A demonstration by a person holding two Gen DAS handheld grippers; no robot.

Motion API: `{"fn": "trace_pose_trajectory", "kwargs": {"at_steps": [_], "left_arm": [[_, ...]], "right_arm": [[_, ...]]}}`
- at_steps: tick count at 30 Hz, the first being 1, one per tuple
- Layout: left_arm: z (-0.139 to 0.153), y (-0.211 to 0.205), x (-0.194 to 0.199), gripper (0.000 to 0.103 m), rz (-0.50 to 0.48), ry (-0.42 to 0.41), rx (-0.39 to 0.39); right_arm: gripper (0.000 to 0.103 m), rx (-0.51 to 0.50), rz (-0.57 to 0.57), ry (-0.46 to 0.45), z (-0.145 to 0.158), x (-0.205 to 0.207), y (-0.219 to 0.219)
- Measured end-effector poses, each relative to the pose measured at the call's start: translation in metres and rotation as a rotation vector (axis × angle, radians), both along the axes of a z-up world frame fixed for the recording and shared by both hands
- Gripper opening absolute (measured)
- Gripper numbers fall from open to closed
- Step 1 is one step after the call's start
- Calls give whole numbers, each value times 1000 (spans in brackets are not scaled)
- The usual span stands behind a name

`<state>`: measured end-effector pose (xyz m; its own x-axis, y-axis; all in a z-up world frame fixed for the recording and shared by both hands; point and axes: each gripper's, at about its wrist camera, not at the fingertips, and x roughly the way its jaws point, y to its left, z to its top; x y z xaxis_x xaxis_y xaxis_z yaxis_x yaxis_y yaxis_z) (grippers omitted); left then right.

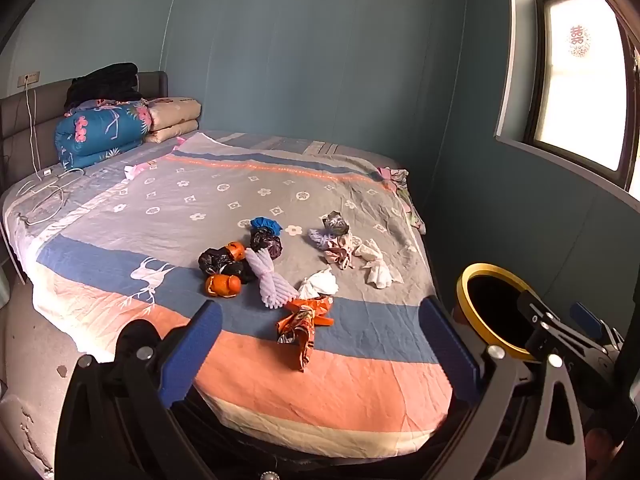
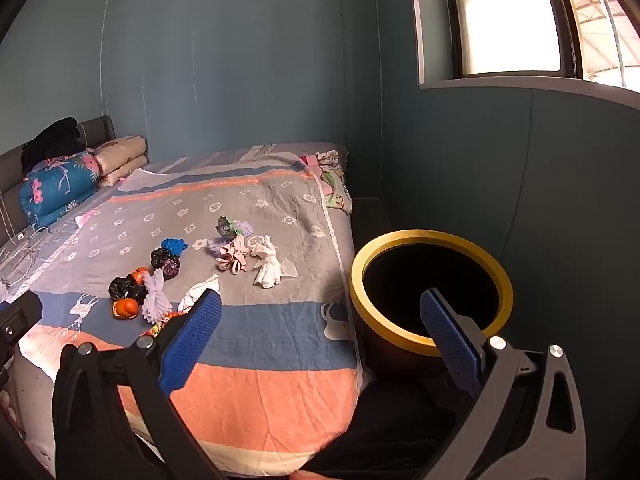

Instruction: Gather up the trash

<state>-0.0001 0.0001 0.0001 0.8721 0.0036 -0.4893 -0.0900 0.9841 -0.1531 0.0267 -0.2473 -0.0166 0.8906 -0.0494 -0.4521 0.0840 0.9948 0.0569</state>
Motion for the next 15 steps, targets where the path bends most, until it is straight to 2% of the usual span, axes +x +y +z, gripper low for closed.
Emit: {"fn": "trace_pose_trajectory", "kwargs": {"at_steps": [9,15], "left_arm": [[-2,2,6,95,-6,10,-8],[7,-3,-1,95,-7,-3,3]], "right_arm": [[96,-1,-1,3,0,0,-1],[96,-1,-1,5,0,1,-1]]}}
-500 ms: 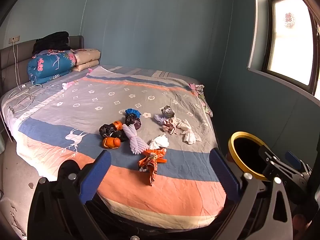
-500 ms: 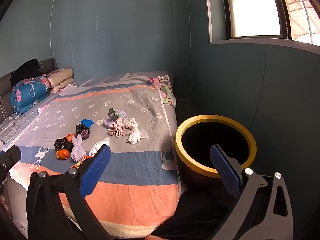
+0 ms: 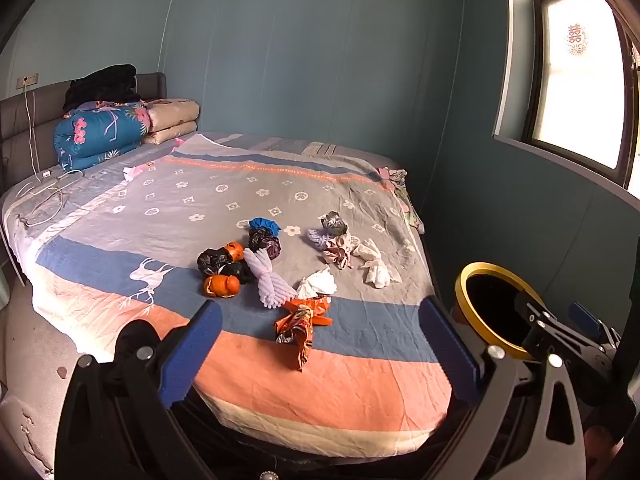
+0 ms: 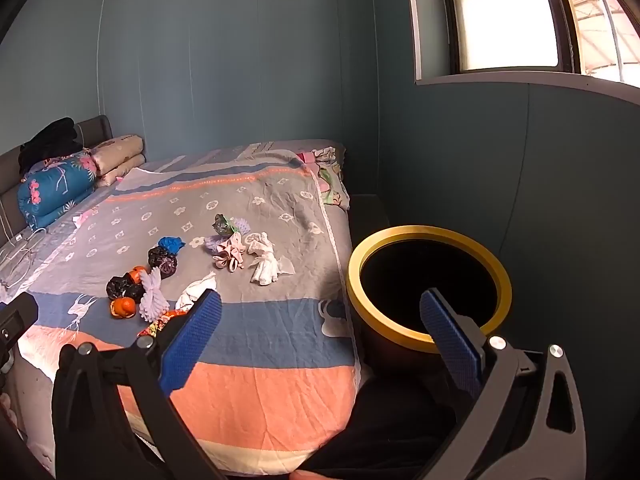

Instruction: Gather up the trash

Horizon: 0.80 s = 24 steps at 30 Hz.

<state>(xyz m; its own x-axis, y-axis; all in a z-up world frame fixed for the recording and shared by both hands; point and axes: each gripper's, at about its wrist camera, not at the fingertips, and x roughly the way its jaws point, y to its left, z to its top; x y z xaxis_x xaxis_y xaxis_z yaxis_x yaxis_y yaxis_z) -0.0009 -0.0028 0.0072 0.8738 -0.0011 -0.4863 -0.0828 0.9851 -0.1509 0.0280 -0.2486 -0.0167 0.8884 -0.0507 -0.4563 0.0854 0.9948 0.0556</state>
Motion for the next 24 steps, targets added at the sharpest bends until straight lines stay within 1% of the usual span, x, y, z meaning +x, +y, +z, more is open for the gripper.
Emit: {"fn": "trace_pose_trajectory", "kwargs": {"at_steps": [2,16,24], "left_arm": [[-6,1,1,95,-1,0,4],[-7,1,-1,95,-2,5,1],[-7,2,-2,95,-3,8,0]], "right_arm": [[96,-1,-1,2,0,0,0],[96,-3,-2,11,-8,1,1],[96,-1,-8,18,-6,2,1]]}}
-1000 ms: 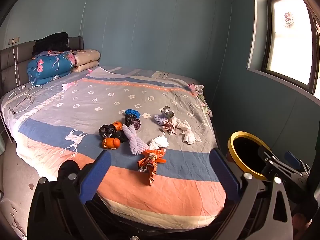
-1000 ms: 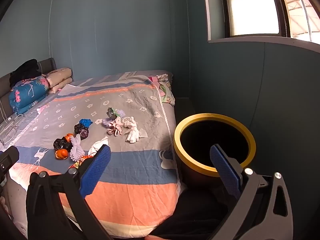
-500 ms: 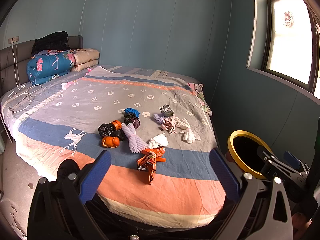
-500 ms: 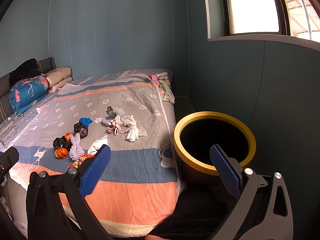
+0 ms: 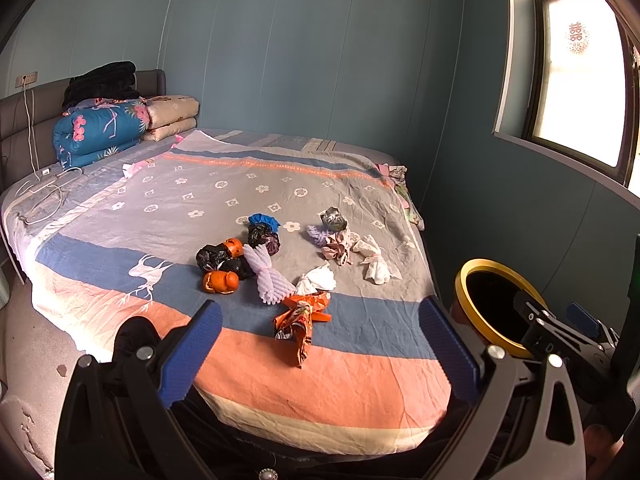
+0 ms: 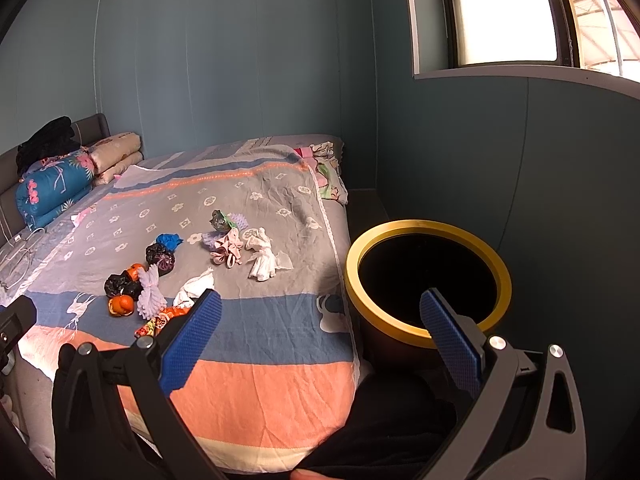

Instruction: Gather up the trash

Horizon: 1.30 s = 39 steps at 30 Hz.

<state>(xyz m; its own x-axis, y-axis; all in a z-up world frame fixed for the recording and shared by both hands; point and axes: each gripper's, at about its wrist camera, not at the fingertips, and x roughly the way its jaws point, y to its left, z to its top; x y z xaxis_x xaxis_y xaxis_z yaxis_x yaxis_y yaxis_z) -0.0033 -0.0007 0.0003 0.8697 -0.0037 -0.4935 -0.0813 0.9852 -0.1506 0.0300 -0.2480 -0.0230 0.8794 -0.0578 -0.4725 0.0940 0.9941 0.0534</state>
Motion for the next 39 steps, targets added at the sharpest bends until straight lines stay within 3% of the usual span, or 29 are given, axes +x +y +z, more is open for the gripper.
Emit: {"fn": "trace_pose_trajectory", "kwargs": {"at_steps": [39], "left_arm": [[-4,-1,1,95,-3,8,-2]], "right_arm": [[96,1,-4,11,-2,2,-2]]}}
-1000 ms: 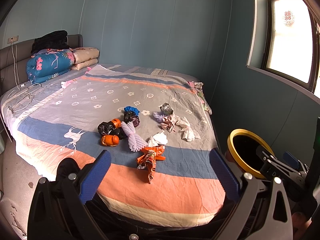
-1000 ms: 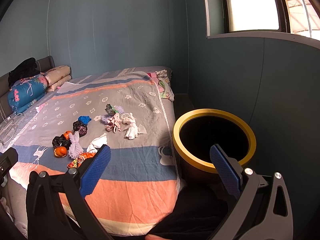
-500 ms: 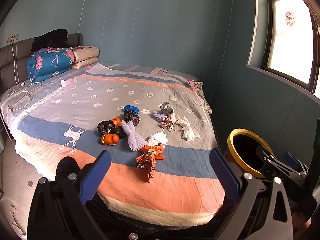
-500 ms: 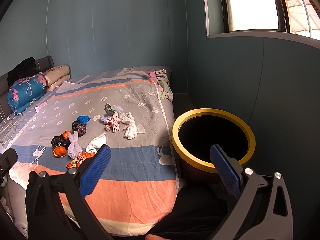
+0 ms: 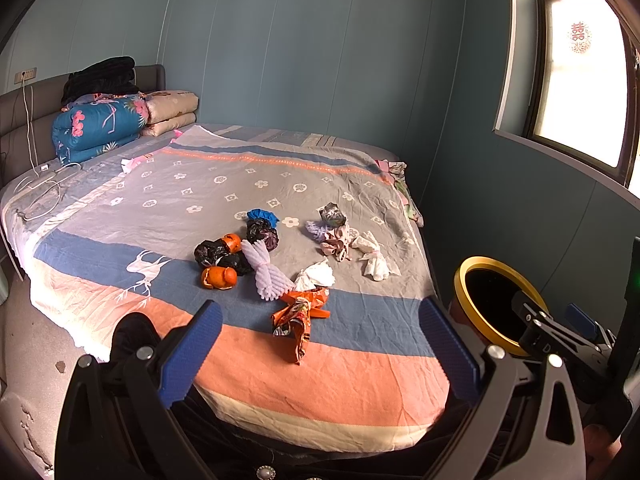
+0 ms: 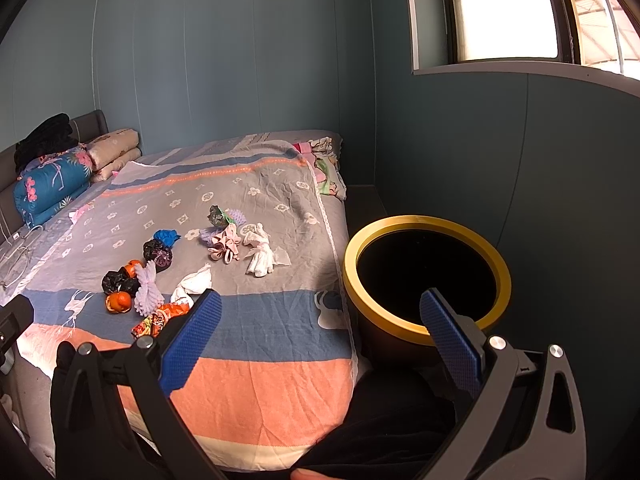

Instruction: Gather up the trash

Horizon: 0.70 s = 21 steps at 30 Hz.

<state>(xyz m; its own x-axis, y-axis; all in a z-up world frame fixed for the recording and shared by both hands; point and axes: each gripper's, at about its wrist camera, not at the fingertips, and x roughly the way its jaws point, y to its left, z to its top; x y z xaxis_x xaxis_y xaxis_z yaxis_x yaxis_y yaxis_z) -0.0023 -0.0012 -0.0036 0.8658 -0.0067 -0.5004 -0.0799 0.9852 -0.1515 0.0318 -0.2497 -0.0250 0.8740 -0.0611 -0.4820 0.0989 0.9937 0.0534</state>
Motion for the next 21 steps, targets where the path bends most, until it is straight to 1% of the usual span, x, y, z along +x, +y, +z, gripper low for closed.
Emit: {"fn": "trace_pose_trajectory", "kwargs": {"at_steps": [6,21], "left_arm": [[-7,-3,-3,95,-1,8,-3],[-8,-4,-3,95,2,17,-6]], "right_arm": [[96,-2,-2,0,-1,0,1],[96,-6,-10,1,-6,0,0]]}}
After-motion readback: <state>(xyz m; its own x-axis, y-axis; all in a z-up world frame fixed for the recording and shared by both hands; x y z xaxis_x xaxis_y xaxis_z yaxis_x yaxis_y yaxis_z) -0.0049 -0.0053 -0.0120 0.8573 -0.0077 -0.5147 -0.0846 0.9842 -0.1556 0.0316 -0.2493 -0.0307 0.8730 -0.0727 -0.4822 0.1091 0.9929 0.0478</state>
